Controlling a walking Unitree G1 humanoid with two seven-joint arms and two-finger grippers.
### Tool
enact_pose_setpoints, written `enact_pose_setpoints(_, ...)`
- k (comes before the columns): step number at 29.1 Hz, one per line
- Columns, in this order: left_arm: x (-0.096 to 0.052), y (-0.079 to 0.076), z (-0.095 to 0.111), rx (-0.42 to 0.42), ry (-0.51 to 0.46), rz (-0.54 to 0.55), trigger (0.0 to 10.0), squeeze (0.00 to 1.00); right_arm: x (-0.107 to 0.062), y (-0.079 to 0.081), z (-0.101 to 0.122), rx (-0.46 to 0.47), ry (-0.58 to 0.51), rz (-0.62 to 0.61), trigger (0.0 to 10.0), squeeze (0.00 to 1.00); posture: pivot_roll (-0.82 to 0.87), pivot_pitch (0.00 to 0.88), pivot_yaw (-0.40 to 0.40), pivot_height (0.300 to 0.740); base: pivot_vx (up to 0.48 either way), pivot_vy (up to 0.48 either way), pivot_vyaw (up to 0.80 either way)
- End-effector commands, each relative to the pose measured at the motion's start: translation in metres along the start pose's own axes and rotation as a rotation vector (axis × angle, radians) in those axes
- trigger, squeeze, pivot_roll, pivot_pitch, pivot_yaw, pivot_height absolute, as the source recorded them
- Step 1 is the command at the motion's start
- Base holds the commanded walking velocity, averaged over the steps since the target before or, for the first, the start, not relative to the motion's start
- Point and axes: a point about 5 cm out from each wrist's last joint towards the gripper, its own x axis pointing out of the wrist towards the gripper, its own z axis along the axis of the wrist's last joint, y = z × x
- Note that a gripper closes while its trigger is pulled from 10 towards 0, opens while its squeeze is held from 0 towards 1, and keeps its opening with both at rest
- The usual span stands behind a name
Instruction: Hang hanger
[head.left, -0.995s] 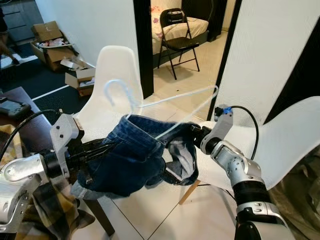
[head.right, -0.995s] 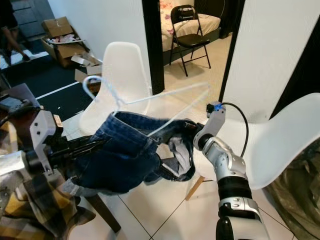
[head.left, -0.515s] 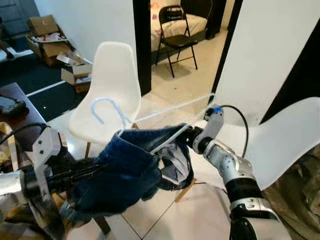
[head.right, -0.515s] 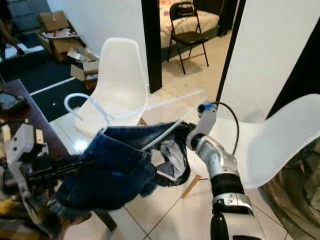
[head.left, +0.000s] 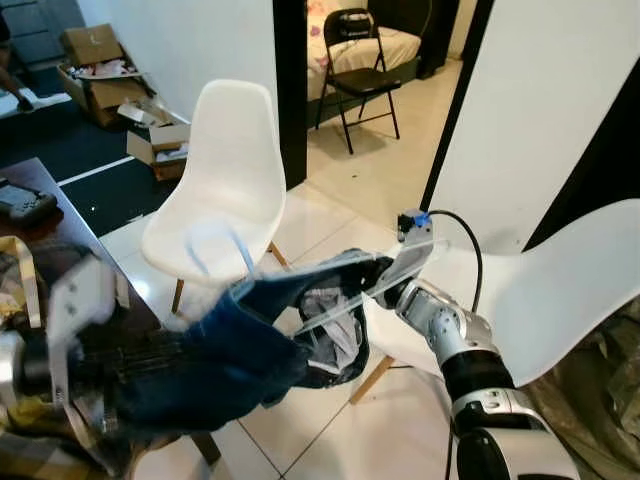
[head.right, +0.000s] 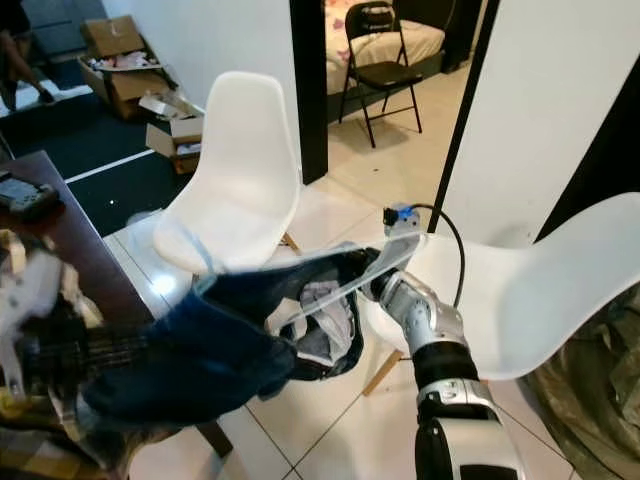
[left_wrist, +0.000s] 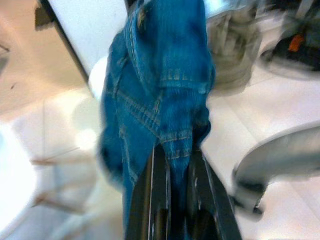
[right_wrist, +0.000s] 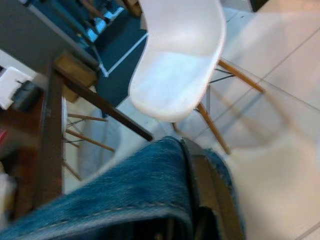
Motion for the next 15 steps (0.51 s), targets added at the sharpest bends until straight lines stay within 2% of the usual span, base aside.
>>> enact_pose_setpoints(1, -0.007, 0.007, 0.004, 0.041, -0.002, 0.057, 10.0, 0.0, -0.005, -0.008, 0.005, -0.033, -0.027, -0.031, 10.0, 0.82, 0.11, 0.068, -0.036, 0.74, 0.0, 0.0, 0.0)
enact_pose_setpoints(2, -0.005, 0.021, 0.017, 0.097, -0.045, 0.122, 10.0, 0.0, -0.005, -0.005, -0.008, -0.068, 0.05, 0.006, 10.0, 1.0, 0.11, 0.067, -0.037, 0.74, 0.0, 0.0, 0.0)
enact_pose_setpoints(4, -0.001, 0.04, 0.043, 0.179, -0.13, 0.174, 10.0, 0.0, -0.004, 0.001, -0.028, -0.118, 0.161, 0.037, 10.0, 1.0, 0.11, 0.066, -0.031, 0.74, 0.0, 0.0, 0.0)
enact_pose_setpoints(6, 0.007, 0.048, 0.061, 0.219, -0.186, 0.161, 10.0, 0.0, -0.004, 0.001, -0.04, -0.146, 0.215, 0.011, 10.0, 1.0, 0.1, 0.063, -0.025, 0.74, 0.0, 0.0, 0.0)
enact_pose_setpoints(10, 0.014, 0.051, 0.069, 0.244, -0.209, 0.128, 10.0, 0.0, -0.004, 0.0, -0.05, -0.166, 0.253, -0.017, 10.0, 1.0, 0.1, 0.065, -0.014, 0.74, 0.0, 0.0, 0.0)
enact_pose_setpoints(12, 0.023, 0.055, 0.078, 0.278, -0.224, 0.086, 10.0, 0.0, -0.007, -0.001, -0.065, -0.167, 0.296, -0.049, 10.0, 1.0, 0.1, 0.061, 0.005, 0.74, 0.0, 0.0, 0.0)
enact_pose_setpoints(15, 0.027, 0.058, 0.08, 0.292, -0.229, 0.076, 10.0, 0.0, -0.008, -0.001, -0.07, -0.161, 0.305, -0.061, 10.0, 1.0, 0.09, 0.06, 0.007, 0.74, 0.0, 0.0, 0.0)
